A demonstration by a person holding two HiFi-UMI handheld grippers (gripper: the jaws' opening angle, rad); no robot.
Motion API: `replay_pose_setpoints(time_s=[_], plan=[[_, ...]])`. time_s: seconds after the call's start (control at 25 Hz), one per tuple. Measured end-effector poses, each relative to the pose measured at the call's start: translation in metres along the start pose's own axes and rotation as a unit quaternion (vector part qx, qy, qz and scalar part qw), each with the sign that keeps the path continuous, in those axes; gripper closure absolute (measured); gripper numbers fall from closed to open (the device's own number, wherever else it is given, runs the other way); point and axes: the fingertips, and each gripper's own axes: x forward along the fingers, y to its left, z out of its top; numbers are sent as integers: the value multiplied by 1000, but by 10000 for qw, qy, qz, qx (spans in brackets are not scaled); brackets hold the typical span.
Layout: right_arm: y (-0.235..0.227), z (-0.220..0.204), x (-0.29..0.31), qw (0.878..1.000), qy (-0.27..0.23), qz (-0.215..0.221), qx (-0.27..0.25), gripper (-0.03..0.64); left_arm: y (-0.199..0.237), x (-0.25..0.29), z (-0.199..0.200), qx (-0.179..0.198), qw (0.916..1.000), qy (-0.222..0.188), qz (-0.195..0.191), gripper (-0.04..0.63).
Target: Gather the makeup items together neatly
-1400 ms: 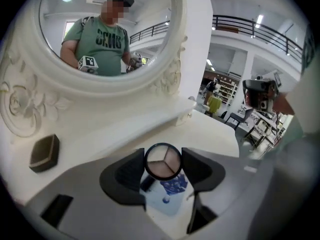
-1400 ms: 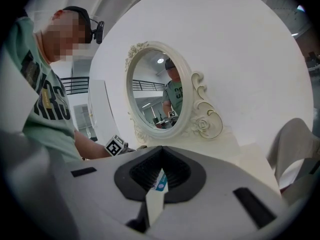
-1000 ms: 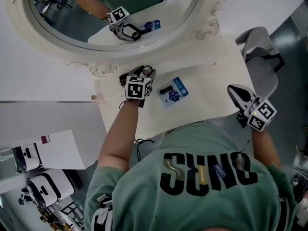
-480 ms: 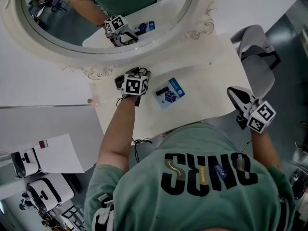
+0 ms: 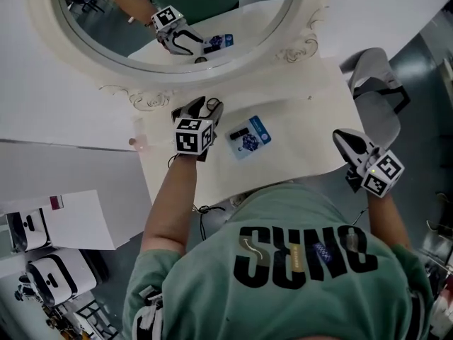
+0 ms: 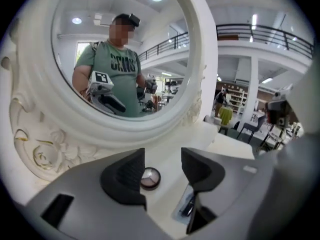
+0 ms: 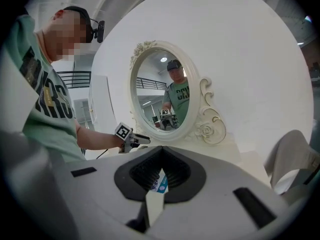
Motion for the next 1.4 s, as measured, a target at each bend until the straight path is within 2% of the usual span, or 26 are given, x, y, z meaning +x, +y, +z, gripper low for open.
replay_pose_setpoints(time_s=[0.08, 0.16, 0.24, 0.32, 0.44, 0.56, 0.6, 0.64, 0.68, 0.76, 0.92, 1.04, 1.12, 1.2, 1.4], plan=[[5, 5, 8, 9999, -7, 93, -69, 623, -9, -37, 18, -116, 9979, -632, -105, 429], [11, 9, 18, 9996, 16, 219, -154, 623, -15, -80, 27, -415, 9903, -1307, -238, 586], [20, 12, 33, 9989, 75, 389, -247, 623, -18, -121, 27, -818, 9776, -1896, -419, 586], [32, 14, 52, 9976, 162, 582, -342, 623, -17, -156, 14, -1034, 9697, -2174, -416, 588], [49, 8, 88, 9932, 432, 891, -615, 623, -7, -195, -17, -1203, 9673, -2228, -157, 588], [66, -21, 134, 9775, 1187, 1295, -1165, 623, 3, -226, -50, -1498, 9630, -2240, 82, 588], [73, -35, 151, 9680, 1543, 1442, -1358, 617, 5, -235, -60, -1586, 9614, -2246, 138, 588], [79, -50, 168, 9557, 1914, 1598, -1562, 545, 6, -245, -70, -1652, 9599, -2256, 181, 588], [84, -67, 184, 9409, 2281, 1753, -1788, 478, 7, -254, -78, -1696, 9587, -2271, 214, 586], [93, -99, 213, 9056, 2933, 2014, -2310, 441, 9, -272, -91, -1752, 9566, -2315, 267, 588], [98, -158, 260, 8294, 3896, 2334, -3253, 434, 13, -308, -112, -1891, 9514, -2398, 408, 588], [91, -200, 280, 7712, 4483, 2459, -3793, 463, 20, -331, -128, -1974, 9481, -2432, 548, 588], [85, -221, 291, 7385, 4738, 2515, -4085, 474, 27, -344, -138, -2037, 9455, -2456, 645, 587], [82, -236, 301, 7180, 4918, 2519, -4233, 476, 39, -353, -145, -2039, 9440, -2497, 704, 588], [86, -265, 304, 6769, 5275, 2658, -4392, 515, 63, -371, -156, -2098, 9409, -2524, 830, 588]])
